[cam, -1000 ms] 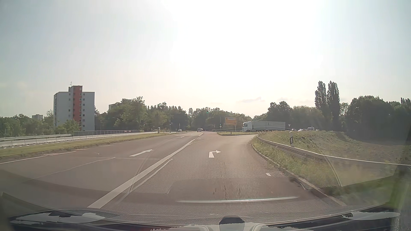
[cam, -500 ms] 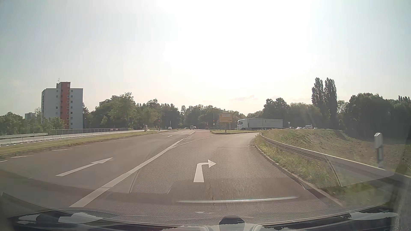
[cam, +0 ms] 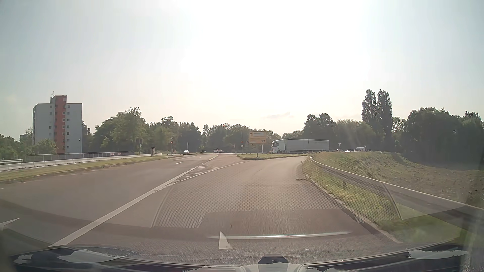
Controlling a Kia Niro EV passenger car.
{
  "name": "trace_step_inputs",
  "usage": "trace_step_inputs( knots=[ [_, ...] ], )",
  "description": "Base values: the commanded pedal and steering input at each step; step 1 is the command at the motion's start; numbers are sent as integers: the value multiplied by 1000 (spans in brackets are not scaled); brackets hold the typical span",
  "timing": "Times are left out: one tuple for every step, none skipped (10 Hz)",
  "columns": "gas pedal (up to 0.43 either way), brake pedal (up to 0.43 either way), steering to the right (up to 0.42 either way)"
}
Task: Follow the waypoints while adhering to traffic rules and regulations
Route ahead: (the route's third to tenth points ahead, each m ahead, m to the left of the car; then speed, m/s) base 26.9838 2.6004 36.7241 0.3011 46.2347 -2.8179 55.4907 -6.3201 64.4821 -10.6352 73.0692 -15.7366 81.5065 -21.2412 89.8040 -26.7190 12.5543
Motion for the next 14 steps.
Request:
trace_step_inputs(
  knots=[
    [59,0,26],
    [59,0,26],
    [59,0,26],
    [59,0,26],
    [59,0,26],
    [59,0,26],
    [59,0,28],
    [59,0,29],
    [59,0,29],
    [59,0,30],
    [59,0,31],
    [59,0,33],
    [59,0,35],
    [59,0,35]
  ],
)
